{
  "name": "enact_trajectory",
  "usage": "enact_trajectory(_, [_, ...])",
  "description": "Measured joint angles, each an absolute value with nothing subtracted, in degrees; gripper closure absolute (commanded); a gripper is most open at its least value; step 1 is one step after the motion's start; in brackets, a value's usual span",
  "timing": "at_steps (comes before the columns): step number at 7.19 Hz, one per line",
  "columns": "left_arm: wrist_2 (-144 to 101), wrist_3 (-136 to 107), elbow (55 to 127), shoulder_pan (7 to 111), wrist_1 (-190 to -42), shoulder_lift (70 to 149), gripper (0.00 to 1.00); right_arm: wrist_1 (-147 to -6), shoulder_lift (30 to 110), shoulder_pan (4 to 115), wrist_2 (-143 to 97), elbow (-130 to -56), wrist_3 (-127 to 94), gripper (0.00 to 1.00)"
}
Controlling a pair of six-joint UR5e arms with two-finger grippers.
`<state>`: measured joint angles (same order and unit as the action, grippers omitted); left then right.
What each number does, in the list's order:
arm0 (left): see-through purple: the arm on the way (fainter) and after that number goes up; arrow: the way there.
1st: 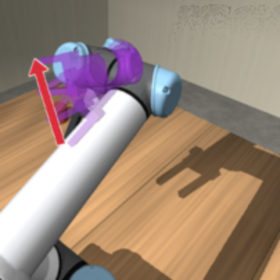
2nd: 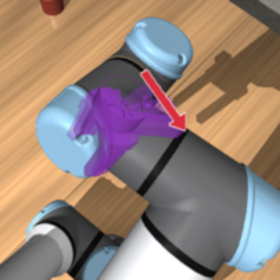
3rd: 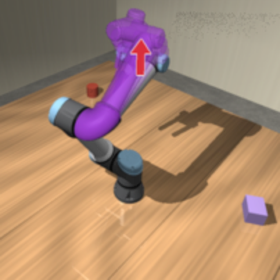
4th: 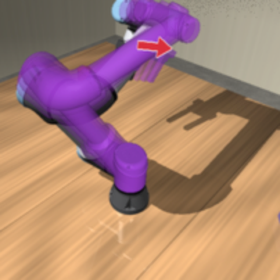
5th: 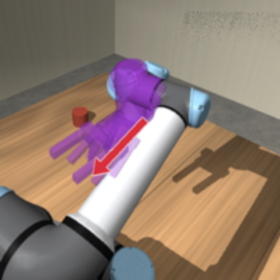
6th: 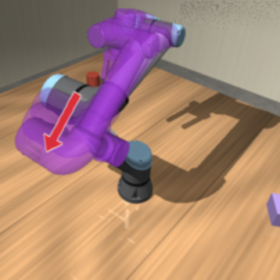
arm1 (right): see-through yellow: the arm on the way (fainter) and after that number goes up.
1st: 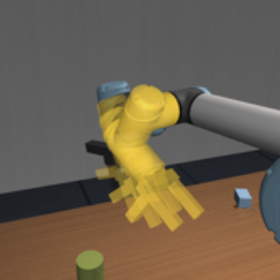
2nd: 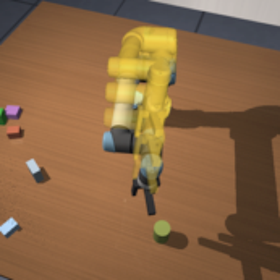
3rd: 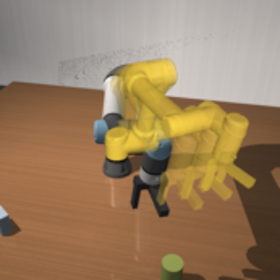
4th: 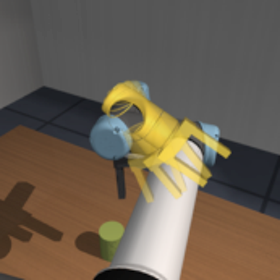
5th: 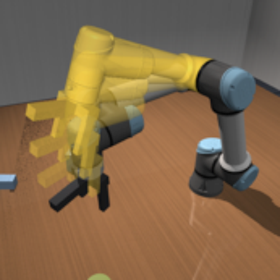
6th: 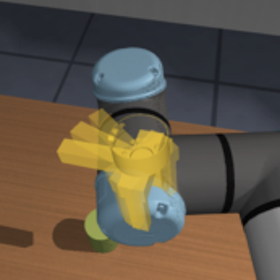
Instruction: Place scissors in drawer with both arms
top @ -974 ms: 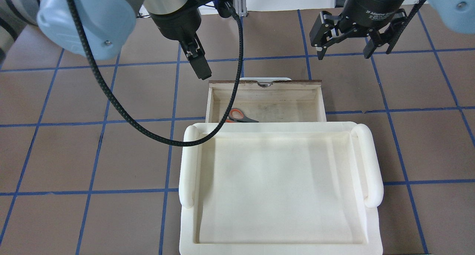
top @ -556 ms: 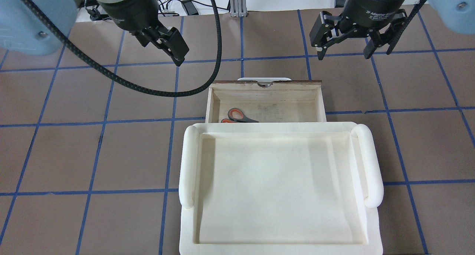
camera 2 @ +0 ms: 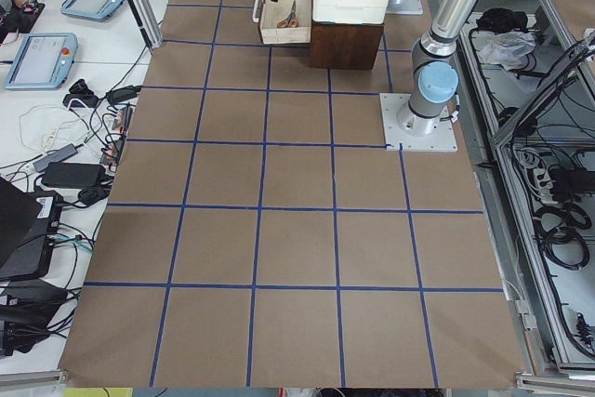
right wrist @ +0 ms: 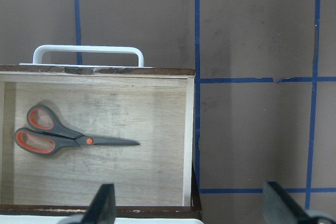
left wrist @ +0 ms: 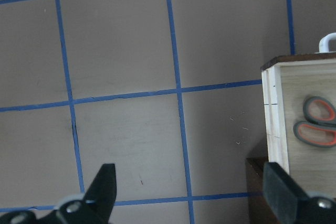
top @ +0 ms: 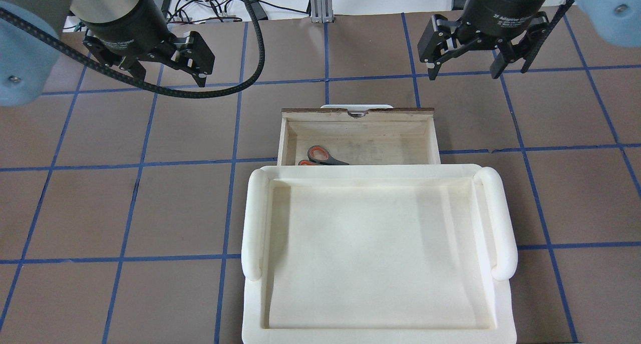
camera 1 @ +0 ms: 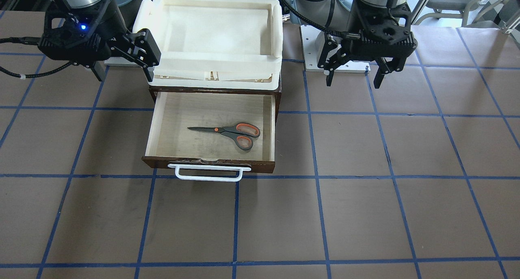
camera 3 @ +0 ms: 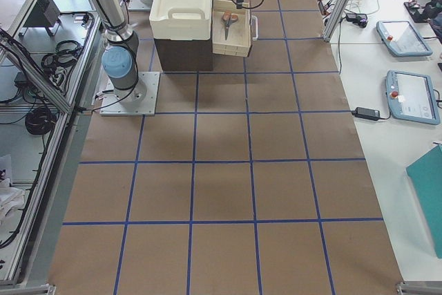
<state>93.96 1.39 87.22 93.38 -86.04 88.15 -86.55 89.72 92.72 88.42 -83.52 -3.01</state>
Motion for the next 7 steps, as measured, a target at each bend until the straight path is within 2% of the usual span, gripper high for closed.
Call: enact_trajectory(7, [90.7,-2.8,89.0,91.4,-86.7,85.7,0.0,-85.8,89.7,92.7,91.6,-84.6,-2.9,0.0])
